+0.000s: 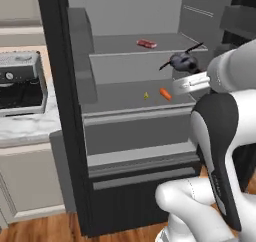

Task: Gather the lemon wedge and carrot from the fridge and place them on a tray on the dining counter. Then gather the steak and fish from the fridge and place them on the other tray.

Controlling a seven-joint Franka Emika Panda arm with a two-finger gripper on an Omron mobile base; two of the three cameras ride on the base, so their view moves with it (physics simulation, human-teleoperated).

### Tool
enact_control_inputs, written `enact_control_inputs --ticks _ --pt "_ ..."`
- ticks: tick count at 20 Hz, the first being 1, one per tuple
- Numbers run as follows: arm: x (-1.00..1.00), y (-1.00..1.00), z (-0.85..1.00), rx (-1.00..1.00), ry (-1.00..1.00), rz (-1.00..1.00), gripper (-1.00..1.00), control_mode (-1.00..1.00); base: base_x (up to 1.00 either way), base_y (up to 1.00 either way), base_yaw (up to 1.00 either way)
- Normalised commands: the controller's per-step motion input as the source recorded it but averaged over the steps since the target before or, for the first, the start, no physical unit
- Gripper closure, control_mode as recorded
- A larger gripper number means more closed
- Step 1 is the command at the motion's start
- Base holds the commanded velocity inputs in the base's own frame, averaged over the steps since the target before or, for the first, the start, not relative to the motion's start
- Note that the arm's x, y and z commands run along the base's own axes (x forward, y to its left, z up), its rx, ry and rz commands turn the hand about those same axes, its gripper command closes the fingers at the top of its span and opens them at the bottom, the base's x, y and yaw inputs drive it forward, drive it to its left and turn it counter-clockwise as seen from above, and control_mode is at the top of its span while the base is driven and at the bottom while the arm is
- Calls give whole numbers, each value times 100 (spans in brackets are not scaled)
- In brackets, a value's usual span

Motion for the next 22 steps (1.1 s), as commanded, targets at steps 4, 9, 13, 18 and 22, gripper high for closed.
enact_control_inputs --ticks 4,9,13,18,22 --pt "0 0 0 0 0 0 100 100 -72 8 -75" --pt "0 0 0 0 0 0 100 100 -32 9 -86" --pt "0 0 0 0 0 0 100 100 -17 0 -87" --pt "0 0 0 0 0 0 100 100 -10 0 -85" --pt "0 0 0 0 0 0 100 100 -2 0 -81"
